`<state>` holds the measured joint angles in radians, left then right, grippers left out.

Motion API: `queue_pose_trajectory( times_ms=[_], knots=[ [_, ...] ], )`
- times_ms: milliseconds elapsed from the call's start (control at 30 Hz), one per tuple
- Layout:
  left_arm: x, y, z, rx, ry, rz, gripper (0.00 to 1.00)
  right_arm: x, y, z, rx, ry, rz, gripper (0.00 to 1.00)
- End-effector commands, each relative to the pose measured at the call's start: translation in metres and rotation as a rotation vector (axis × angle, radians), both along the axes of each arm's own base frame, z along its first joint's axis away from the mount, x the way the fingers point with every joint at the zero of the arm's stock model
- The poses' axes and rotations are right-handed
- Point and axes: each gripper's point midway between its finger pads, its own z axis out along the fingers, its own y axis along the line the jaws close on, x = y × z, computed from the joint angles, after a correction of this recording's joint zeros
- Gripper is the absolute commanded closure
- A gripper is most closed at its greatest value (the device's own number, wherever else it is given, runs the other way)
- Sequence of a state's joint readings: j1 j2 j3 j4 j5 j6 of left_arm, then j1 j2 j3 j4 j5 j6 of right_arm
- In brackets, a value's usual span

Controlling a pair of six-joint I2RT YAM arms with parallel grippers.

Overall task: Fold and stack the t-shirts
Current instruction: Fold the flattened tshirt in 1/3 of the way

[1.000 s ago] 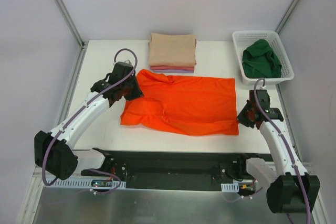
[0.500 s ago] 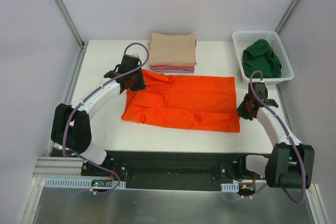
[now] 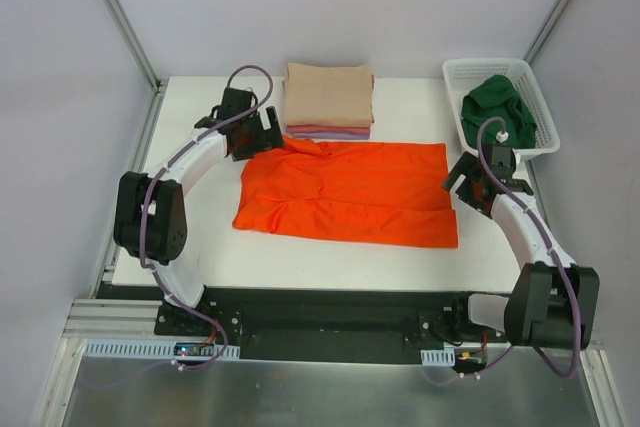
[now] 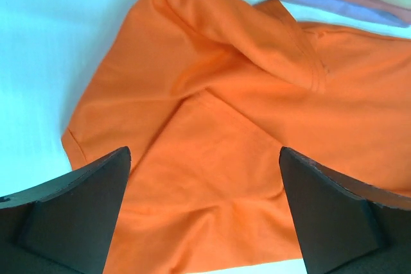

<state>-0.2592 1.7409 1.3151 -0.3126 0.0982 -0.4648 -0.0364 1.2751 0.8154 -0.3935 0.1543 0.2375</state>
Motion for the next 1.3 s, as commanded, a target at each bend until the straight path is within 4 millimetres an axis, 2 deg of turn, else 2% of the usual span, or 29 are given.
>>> queue_pose_trajectory(
  times_ms=[0,67,200,267,333,433,533,600,733,867,1000,1033,1167,1267],
  knots=[
    [-0.031,-0.008,0.031,-0.102,-0.017,0.000,0.01,-0.006,0.020,0.029,0.054,-0.120,0.127,0.04],
    [-0.057,-0.016,0.033,-0.148,0.002,-0.019,0.01,-0.016,0.047,0.026,0.160,-0.132,0.232,0.04],
    [-0.101,-0.044,0.012,-0.230,0.084,-0.089,0.01,-0.028,0.097,0.016,0.336,-0.158,0.404,0.04],
    [-0.112,-0.054,0.000,-0.257,0.111,-0.122,0.01,-0.029,0.113,0.010,0.373,-0.133,0.472,0.04],
    [-0.116,-0.050,-0.018,-0.234,0.144,-0.105,0.01,-0.022,0.118,0.003,0.390,-0.113,0.478,0.04],
    [-0.120,-0.037,-0.044,-0.173,0.186,-0.069,0.01,-0.010,0.108,-0.015,0.334,-0.054,0.453,0.04],
    [-0.127,-0.023,-0.065,-0.144,0.240,-0.027,0.01,0.000,0.086,-0.035,0.230,0.031,0.420,0.04],
    [-0.135,-0.013,-0.075,-0.148,0.276,-0.010,0.01,0.007,0.073,-0.039,0.182,0.059,0.395,0.04],
    [-0.153,0.012,-0.094,-0.109,0.322,0.050,0.01,0.019,0.059,-0.034,0.097,0.038,0.379,0.04],
    [-0.170,0.022,-0.100,-0.085,0.344,0.068,0.01,0.017,0.046,-0.020,0.025,0.025,0.358,0.04],
    [-0.176,0.024,-0.093,-0.085,0.340,0.072,0.01,0.003,0.042,-0.006,0.011,-0.004,0.338,0.04],
    [-0.176,0.024,-0.088,-0.090,0.329,0.071,0.01,-0.003,0.035,-0.003,-0.020,-0.001,0.305,0.04],
    [-0.166,0.021,-0.054,-0.124,0.233,0.062,0.01,-0.031,0.028,0.006,-0.018,-0.026,0.212,0.04],
    [-0.165,0.030,-0.030,-0.109,0.165,0.115,0.01,-0.054,0.024,0.007,0.001,-0.054,0.137,0.04]
  ],
)
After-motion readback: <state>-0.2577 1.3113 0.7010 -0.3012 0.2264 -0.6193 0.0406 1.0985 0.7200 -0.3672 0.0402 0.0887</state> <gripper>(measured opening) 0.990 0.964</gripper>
